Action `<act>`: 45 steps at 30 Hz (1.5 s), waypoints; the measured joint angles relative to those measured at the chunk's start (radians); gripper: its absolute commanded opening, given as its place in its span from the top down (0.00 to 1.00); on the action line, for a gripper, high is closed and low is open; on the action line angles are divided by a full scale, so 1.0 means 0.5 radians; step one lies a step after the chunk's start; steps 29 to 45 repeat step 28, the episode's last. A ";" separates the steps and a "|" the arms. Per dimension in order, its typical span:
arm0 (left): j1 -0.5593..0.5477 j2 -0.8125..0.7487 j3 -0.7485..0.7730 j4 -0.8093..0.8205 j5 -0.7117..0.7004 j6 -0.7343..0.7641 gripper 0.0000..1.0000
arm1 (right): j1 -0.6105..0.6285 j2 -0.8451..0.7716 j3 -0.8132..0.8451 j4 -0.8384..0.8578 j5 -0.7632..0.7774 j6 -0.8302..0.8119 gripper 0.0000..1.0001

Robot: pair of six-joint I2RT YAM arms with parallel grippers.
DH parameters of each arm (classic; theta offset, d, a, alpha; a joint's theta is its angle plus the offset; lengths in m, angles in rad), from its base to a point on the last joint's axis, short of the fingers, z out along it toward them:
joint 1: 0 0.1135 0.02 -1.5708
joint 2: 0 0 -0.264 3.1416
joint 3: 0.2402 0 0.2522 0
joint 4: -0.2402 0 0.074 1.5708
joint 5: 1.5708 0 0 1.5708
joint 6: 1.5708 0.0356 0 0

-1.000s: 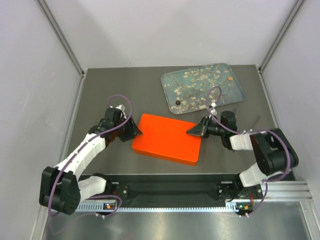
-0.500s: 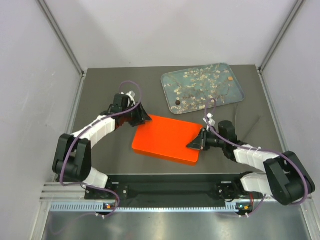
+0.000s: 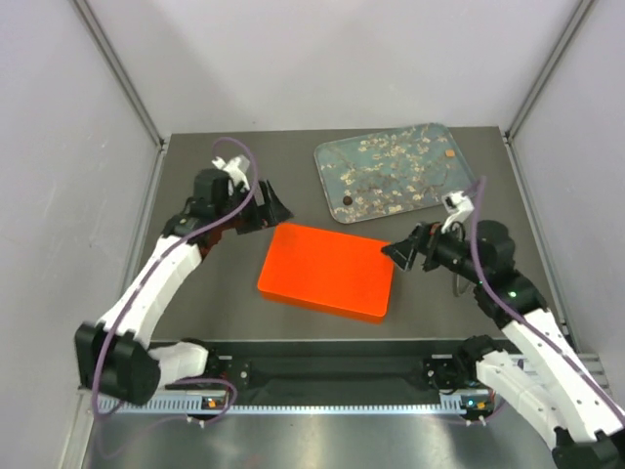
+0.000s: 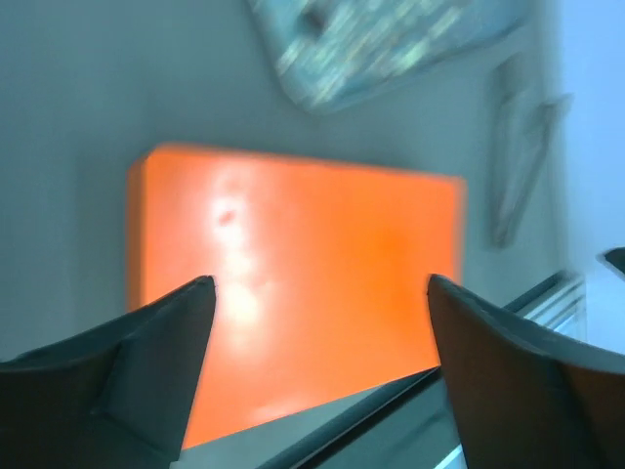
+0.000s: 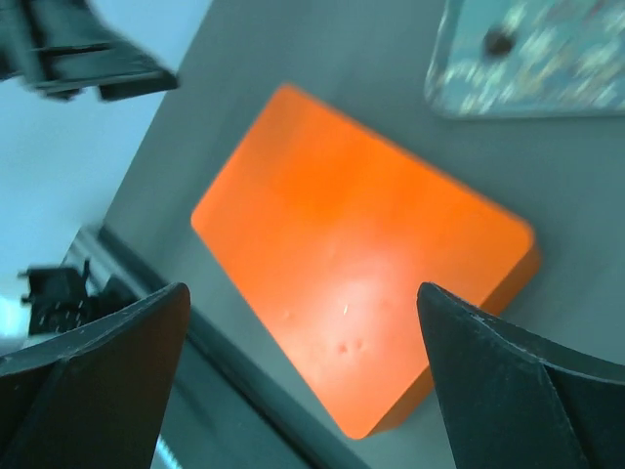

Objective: Pack the chocolate

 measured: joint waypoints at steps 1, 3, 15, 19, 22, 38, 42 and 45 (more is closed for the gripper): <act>0.000 -0.095 0.036 -0.014 0.000 0.021 0.01 | 0.001 -0.063 0.074 -0.072 0.069 -0.021 0.00; -0.001 -0.321 0.098 -0.008 0.009 0.036 0.01 | 0.000 -0.156 0.195 -0.192 0.201 -0.053 0.00; -0.001 -0.996 -0.199 -0.032 0.184 0.062 0.01 | 0.000 -0.417 0.516 -0.825 1.000 -0.196 0.00; -0.001 -1.114 -0.266 -0.049 0.185 0.060 0.01 | 0.000 -0.446 0.516 -0.923 1.025 -0.214 0.00; -0.001 -1.155 -0.266 -0.047 0.187 0.061 0.01 | 0.000 -0.467 0.536 -0.956 1.024 -0.214 0.00; -0.001 -1.176 -0.263 -0.049 0.193 0.076 0.01 | 0.000 -0.465 0.554 -0.954 1.004 -0.211 0.00; -0.001 -1.176 -0.263 -0.049 0.193 0.076 0.01 | 0.000 -0.465 0.554 -0.954 1.004 -0.211 0.00; -0.001 -1.176 -0.263 -0.049 0.193 0.076 0.01 | 0.000 -0.465 0.554 -0.954 1.004 -0.211 0.00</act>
